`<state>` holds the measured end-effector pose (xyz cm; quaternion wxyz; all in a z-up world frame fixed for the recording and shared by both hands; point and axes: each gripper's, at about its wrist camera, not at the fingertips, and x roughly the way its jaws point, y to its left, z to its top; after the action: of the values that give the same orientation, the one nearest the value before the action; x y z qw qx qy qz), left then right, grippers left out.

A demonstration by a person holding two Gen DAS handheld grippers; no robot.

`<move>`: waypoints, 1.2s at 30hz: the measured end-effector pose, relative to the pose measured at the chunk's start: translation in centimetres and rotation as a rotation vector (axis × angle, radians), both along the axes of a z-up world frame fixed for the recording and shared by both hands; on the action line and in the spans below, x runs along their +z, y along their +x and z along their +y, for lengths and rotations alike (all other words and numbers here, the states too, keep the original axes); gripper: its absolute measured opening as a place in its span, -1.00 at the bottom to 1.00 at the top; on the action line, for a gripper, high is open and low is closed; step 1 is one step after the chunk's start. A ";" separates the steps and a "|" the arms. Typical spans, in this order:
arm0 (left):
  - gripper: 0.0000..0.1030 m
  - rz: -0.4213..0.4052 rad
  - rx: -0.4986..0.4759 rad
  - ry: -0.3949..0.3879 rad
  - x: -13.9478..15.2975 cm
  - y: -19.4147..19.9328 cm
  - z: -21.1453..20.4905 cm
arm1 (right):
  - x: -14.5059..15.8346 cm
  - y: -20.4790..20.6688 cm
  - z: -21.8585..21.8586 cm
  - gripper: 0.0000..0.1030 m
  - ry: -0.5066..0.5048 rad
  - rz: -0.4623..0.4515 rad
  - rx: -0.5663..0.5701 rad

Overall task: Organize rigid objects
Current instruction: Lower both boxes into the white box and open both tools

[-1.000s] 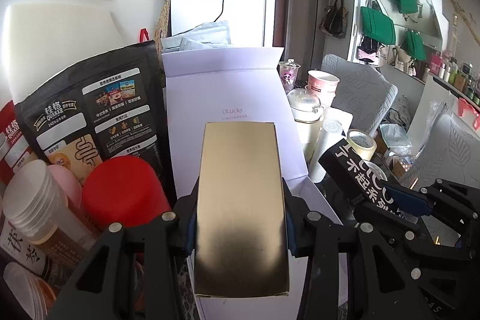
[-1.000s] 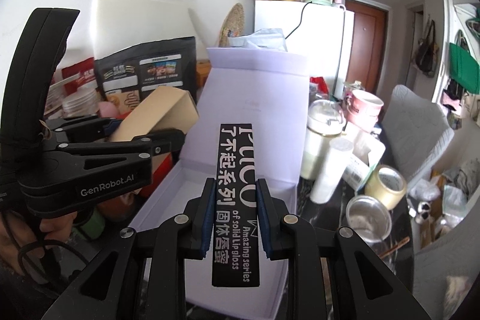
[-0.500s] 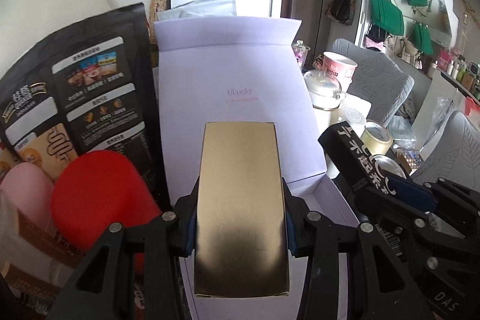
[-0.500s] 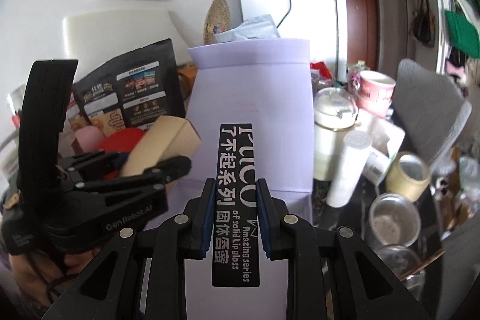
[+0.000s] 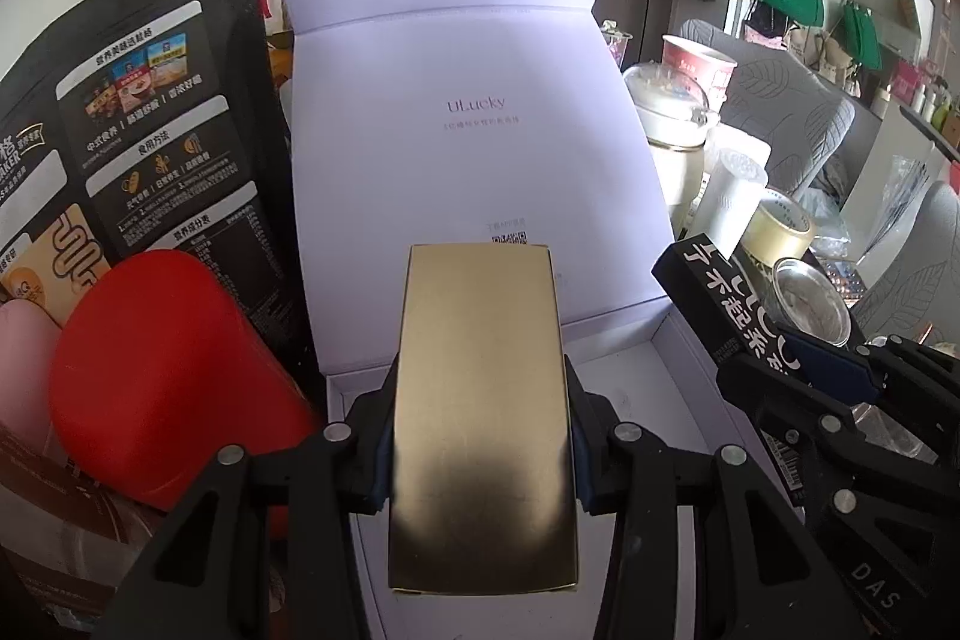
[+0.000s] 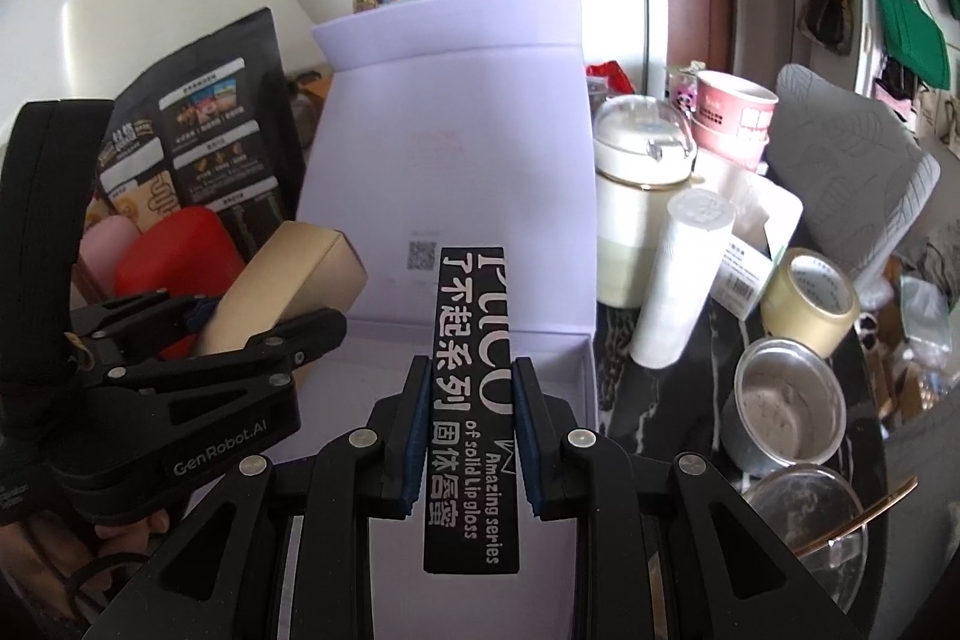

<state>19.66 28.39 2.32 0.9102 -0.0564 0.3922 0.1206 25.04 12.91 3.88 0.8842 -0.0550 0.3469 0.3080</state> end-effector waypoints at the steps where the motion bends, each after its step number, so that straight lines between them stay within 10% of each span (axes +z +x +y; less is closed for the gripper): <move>1: -0.16 0.007 0.001 -0.001 -0.1 0.0 0.0 | -0.2 0.1 0.1 -0.50 -0.007 0.005 -0.005; 11: -0.09 0.076 0.014 -0.045 -0.7 0.6 0.9 | -0.7 0.5 0.2 -0.48 -0.034 0.036 -0.034; 15: -0.09 0.080 0.035 -0.046 -0.5 0.2 1.1 | -0.7 0.5 0.3 -0.06 -0.044 0.049 -0.045; 36: -0.08 -0.011 0.046 -0.028 3.9 -2.6 0.5 | 3.1 -2.3 -1.3 -0.06 -0.016 -0.067 -0.088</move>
<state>17.10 28.87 6.25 0.9084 -0.0787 0.3876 0.1357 22.74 11.66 6.93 0.9075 -0.0572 0.3214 0.2641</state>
